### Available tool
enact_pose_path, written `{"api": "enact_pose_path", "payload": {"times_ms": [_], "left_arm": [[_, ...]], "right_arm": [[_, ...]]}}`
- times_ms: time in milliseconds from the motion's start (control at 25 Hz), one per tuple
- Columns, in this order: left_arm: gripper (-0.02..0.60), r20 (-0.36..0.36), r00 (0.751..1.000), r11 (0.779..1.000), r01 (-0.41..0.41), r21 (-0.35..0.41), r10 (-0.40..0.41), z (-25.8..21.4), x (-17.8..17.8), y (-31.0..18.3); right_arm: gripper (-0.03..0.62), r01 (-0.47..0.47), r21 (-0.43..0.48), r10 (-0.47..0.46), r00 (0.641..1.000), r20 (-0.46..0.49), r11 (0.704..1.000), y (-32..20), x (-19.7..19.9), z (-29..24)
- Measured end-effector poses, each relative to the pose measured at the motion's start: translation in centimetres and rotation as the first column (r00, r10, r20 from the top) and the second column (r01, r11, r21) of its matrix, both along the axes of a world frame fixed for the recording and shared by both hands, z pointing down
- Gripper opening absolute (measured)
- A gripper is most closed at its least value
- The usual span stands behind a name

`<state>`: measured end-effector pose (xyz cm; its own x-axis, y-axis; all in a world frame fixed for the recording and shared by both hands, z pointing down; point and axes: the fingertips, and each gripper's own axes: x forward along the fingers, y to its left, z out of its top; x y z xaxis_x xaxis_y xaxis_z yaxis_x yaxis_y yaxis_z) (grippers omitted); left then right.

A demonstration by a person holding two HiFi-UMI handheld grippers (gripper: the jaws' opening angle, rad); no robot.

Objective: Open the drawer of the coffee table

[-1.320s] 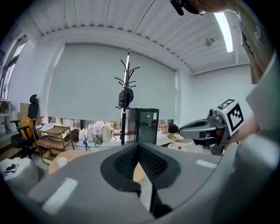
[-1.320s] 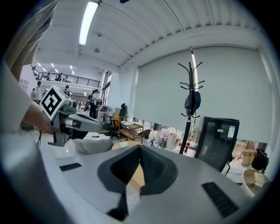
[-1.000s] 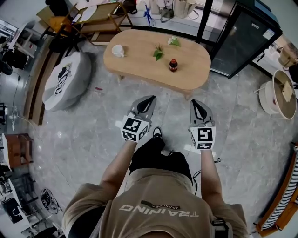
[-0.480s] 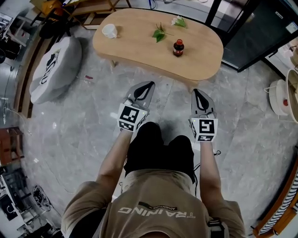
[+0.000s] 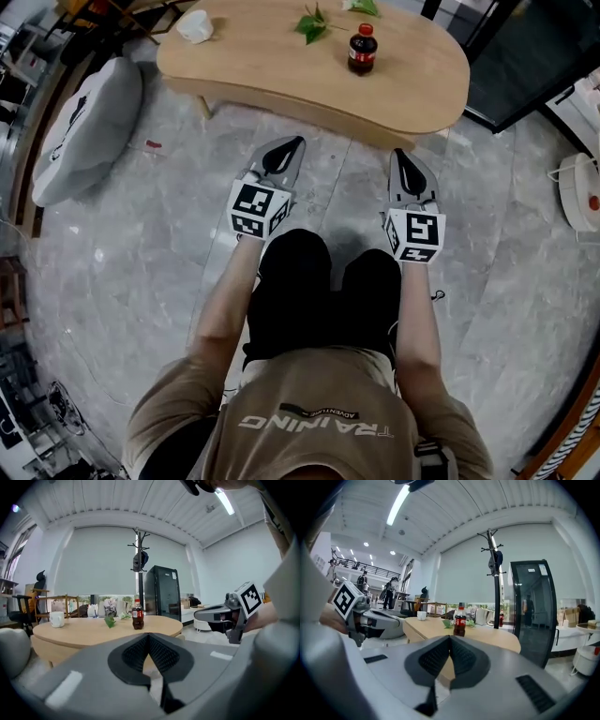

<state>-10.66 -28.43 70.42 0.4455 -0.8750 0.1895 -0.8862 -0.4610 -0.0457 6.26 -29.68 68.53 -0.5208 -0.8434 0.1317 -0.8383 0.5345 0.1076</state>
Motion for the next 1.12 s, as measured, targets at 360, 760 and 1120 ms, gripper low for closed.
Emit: {"api": "enact_pose_path", "payload": {"times_ms": [360,760,1120], "left_arm": [[0.006,0.008,0.999,0.999,0.032,0.001,-0.032,6.8,-0.8,-0.5],[0.006,0.041,0.999,1.000,0.016,-0.018,-0.015,8.7,-0.2,-1.1],[0.006,0.040,0.999,1.000,0.022,-0.020,-0.021,9.8,0.1,-2.4]], "right_arm": [[0.003,0.015,0.050,-0.014,1.000,-0.012,0.999,-0.4,0.7,5.1],[0.003,-0.026,0.038,0.024,0.998,0.054,0.999,-0.6,1.2,5.5],[0.003,-0.035,0.023,0.034,0.998,0.046,0.999,-0.9,1.6,6.4]]}}
